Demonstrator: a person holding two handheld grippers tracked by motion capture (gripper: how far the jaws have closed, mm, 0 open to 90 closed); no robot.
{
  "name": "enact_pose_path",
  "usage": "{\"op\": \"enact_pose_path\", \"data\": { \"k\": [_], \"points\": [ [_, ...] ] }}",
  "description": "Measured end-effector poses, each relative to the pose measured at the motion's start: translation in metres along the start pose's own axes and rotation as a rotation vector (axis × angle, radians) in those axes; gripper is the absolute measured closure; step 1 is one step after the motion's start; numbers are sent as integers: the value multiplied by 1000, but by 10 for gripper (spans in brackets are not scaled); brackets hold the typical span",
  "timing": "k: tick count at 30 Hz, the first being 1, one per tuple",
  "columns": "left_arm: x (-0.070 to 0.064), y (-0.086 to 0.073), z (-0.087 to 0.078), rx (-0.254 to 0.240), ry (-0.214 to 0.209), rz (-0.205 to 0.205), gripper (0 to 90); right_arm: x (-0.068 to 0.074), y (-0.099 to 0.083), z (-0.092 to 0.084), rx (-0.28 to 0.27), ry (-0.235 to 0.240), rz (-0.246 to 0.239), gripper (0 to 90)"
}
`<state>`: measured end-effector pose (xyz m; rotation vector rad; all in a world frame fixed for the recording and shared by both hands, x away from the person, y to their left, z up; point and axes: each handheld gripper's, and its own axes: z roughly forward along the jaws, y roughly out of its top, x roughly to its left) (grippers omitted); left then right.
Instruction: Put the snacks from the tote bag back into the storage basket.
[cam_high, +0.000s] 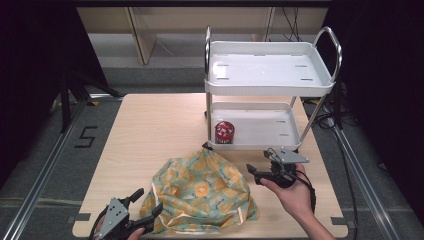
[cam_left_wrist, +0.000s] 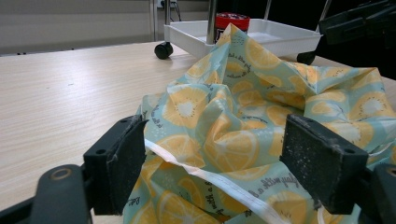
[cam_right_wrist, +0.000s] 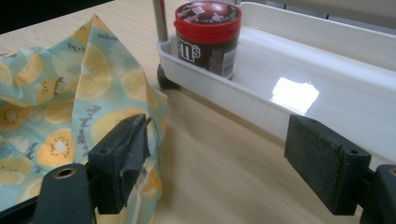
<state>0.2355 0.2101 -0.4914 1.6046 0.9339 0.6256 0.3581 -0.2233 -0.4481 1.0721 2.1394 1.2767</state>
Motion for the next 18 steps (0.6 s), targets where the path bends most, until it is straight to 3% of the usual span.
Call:
{"op": "enact_pose_path", "data": {
  "k": [2,4,6,8,11,13,14,15,18],
  "points": [
    [0,0,0,0,0,0,212,-2,-3,-3,-4,-12,-15,226],
    [0,0,0,1,1,0,212,1,-7,-6,11,-9,24,226],
    [0,-1,1,-12,-7,-3,212,0,-11,-9,9,-4,23,226],
    [0,-1,1,-10,-4,-6,212,-4,-15,-9,-5,-1,-10,226],
    [0,0,0,4,4,-3,211,-4,-25,-16,9,-5,38,227],
    [-1,0,0,8,7,-6,212,-4,-27,-16,7,2,41,227],
    [0,-1,1,-4,-3,-6,211,-8,-30,-16,-1,3,7,227],
    [0,-1,1,-5,-3,-6,211,-6,-33,-18,12,-1,41,227],
    [0,-1,1,1,1,-8,211,-8,-41,-19,-7,4,42,227]
  ]
}}
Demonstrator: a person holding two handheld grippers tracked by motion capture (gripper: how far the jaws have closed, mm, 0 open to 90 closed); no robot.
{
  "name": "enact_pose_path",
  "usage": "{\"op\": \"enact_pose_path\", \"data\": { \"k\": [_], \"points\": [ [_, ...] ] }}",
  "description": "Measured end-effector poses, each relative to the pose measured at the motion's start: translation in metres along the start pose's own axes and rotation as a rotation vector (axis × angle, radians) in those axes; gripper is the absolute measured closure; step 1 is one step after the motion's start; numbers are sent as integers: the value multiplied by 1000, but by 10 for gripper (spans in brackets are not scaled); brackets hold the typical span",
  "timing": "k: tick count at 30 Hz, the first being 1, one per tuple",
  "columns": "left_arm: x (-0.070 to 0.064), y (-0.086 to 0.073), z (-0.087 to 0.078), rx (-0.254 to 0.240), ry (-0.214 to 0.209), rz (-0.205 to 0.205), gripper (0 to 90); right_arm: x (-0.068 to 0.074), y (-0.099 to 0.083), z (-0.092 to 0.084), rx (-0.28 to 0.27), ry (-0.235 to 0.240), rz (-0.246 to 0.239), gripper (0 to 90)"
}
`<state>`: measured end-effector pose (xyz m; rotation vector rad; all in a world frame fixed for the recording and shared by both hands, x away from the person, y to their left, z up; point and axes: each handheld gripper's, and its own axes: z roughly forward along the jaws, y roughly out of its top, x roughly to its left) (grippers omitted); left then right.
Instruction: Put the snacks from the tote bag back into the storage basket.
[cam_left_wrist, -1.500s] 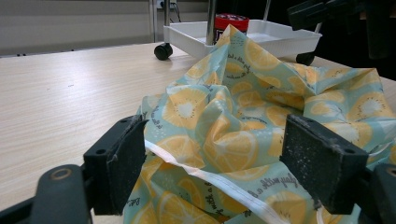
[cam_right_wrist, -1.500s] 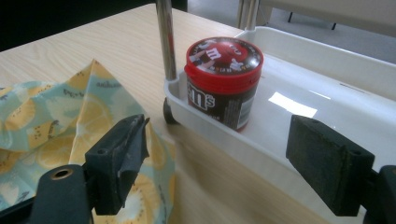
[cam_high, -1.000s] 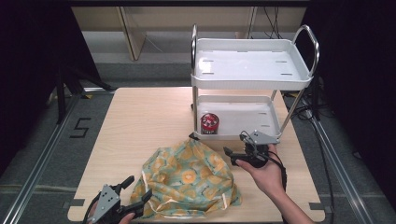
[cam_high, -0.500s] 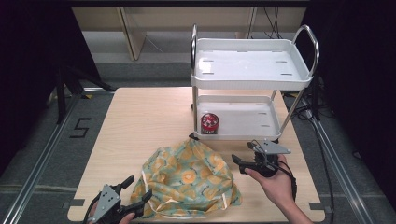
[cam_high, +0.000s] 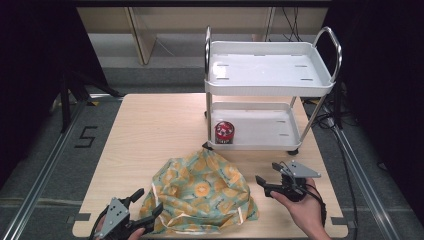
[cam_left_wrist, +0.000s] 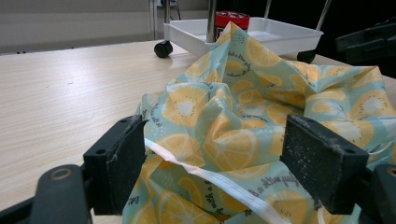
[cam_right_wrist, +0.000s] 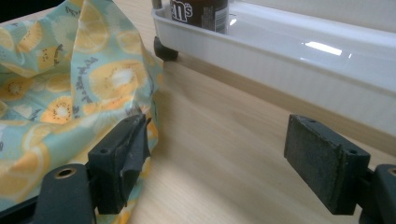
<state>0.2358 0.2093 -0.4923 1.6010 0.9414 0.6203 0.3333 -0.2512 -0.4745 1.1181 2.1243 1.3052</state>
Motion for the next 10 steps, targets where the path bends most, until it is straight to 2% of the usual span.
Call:
{"op": "enact_pose_path", "data": {
  "k": [1,2,3,6,8,10],
  "points": [
    [0,0,0,-2,-1,0,211,-1,-3,-1,-3,-3,1,227],
    [0,0,0,-1,-1,0,211,-4,-5,-1,-10,-3,-20,227],
    [0,0,0,0,-1,-2,211,-1,-7,-2,-14,2,7,227],
    [0,0,1,-5,-7,2,211,-4,-11,-4,-20,-12,18,227],
    [0,0,1,-5,-13,9,211,-5,-13,-4,-25,-22,2,228],
    [0,0,1,-7,-15,12,211,-5,-15,-5,-30,-24,19,228]
  ]
}}
